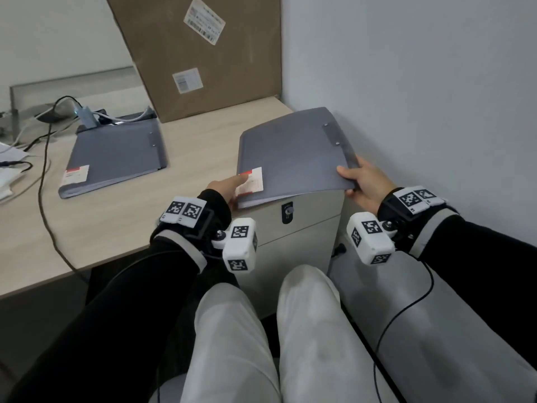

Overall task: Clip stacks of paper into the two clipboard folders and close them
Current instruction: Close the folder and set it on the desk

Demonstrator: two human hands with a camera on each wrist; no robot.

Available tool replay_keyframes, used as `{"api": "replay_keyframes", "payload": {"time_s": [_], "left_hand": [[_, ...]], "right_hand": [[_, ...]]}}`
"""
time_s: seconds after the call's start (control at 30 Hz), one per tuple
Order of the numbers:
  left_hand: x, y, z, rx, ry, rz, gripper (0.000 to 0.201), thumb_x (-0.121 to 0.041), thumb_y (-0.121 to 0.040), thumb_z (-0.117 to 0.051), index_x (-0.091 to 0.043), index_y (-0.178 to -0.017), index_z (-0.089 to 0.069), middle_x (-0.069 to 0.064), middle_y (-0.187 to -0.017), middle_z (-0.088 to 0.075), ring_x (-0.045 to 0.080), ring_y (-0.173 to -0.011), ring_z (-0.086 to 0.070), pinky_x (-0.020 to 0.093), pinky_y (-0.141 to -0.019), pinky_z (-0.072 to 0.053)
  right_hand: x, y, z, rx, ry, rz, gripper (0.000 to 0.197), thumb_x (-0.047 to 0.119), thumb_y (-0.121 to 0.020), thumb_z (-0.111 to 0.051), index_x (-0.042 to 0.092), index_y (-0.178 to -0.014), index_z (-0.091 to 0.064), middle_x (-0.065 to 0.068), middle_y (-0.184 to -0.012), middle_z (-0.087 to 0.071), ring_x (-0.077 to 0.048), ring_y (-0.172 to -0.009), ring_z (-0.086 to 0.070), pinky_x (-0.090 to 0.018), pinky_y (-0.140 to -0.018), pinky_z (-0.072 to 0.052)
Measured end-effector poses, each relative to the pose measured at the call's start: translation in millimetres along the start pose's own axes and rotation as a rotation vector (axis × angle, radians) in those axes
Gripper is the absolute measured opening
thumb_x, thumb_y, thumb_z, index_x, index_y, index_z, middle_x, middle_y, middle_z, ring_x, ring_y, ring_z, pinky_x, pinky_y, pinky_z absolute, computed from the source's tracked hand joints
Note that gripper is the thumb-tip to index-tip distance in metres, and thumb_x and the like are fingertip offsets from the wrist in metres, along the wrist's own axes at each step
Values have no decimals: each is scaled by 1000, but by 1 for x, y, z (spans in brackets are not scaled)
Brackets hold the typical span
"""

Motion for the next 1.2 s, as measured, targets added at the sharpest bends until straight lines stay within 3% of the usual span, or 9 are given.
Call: {"api": "replay_keyframes", "payload": {"time_s": [0.07,0.13,0.23,0.33,0.5,0.77,1.0,1.1,1.2], "left_hand": [[-6,5,0,78,41,-17,15,-28,-84,-65,-14,-83,-59,0,-64,-63,13,-53,-60,17,-50,-50],[-15,11,2,115,67,-72,11,-24,-90,-58,-17,-83,-55,-1,-68,-59,11,-56,-55,13,-40,-44],[-36,18,19,147,93,-202,14,-17,-94,-53,-13,-107,-52,1,-84,-60,13,-69,-58,16,-44,-52],[-58,13,54,91,107,-295,20,-14,-95,-51,-12,-114,-48,0,-89,-60,12,-75,-59,18,-49,-55],[-74,-6,130,-73,185,-297,9,-11,-95,-49,-15,-98,-56,-1,-82,-59,10,-69,-56,14,-45,-51],[-83,-41,252,-302,197,-258,17,-11,-95,-49,-19,-81,-53,-1,-79,-56,9,-69,-54,13,-42,-51],[-95,-81,327,-493,-41,-161,7,-19,-93,-53,-18,-86,-56,1,-73,-51,12,-59,-46,6,-33,-38],[-94,-94,349,-584,-186,-119,26,-24,-89,-58,-15,-113,-59,6,-81,-57,16,-62,-47,16,-47,-42],[-95,-98,362,-669,-391,-115,38,-28,-87,-61,-1,-114,-63,13,-98,-58,22,-81,-48,26,-73,-35]], "right_hand": [[6,-3,-9,17,-26,-2,32,3,-95,-46,22,-120,-51,6,-86,-61,1,-43,-56,-12,-32,-29],[13,-7,-23,46,-31,5,33,4,-95,-46,22,-122,-50,6,-87,-61,1,-45,-56,-12,-32,-30],[20,-16,-48,98,6,16,31,6,-95,-47,24,-121,-51,7,-88,-62,2,-47,-57,-13,-32,-30],[25,-28,-85,140,58,17,24,8,-96,-48,22,-114,-52,8,-85,-61,2,-47,-57,-13,-35,-33],[23,-56,-173,261,187,-20,19,11,-97,-49,17,-114,-52,4,-82,-57,-3,-57,-54,-12,-38,-41],[-12,-102,-311,303,299,-121,17,7,-92,-56,10,-109,-54,-2,-81,-58,-13,-68,-55,-17,-42,-49],[-42,-132,-386,343,429,-148,32,11,-90,-59,0,-121,-56,-12,-106,-61,-24,-86,-61,-24,-54,-55],[-55,-142,-403,348,484,-153,32,10,-91,-59,-2,-120,-56,-13,-106,-59,-25,-88,-60,-20,-48,-54],[-67,-150,-412,330,570,-169,27,10,-91,-60,-3,-114,-56,-15,-107,-60,-22,-68,-61,-26,-61,-56]]}}
Point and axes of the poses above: each hand's wrist, its own y-axis away from the middle knuckle, its own z-axis out of the back of the hand, x = y × z, the point moved 6 cm from there along -y, towards the middle knuckle
